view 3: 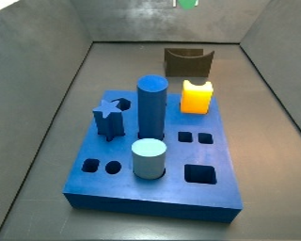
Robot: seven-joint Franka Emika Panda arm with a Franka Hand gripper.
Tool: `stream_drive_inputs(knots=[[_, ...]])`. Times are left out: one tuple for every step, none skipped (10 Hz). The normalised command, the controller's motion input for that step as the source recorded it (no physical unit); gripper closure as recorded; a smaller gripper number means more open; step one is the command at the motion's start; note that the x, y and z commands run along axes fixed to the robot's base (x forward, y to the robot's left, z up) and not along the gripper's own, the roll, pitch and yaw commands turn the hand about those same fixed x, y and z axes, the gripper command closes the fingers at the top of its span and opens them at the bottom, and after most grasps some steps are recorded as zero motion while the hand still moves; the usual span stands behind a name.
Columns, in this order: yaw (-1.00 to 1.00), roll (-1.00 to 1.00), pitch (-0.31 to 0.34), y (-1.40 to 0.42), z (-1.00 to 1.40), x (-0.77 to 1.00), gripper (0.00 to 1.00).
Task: Pick up the hexagon object. Move up. Place the hexagon object on the fixture. Regrasp the hexagon object. Move to above the board. Insert the hexagon object.
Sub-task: Place the hexagon object on the fixture.
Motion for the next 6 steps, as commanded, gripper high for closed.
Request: stream_drive_inputs(knots=[[0.0, -1.0, 0.068, 0.03, 0.0, 0.35, 1.0], [-0.02, -1.0, 0.094, 0.04, -0.01, 0.24, 1.0], [-0.03, -1.0, 0.115, 0.04, -0.01, 0.16, 1.0], [-0.07, -0.95, 0.124, 0.05, -0.01, 0.07, 1.0], [-0.08, -0.84, 0.105, 0.04, -0.01, 0.05, 1.0], [-0.09, -0.61, 0.084, 0.04, -0.01, 0.06, 1.0]])
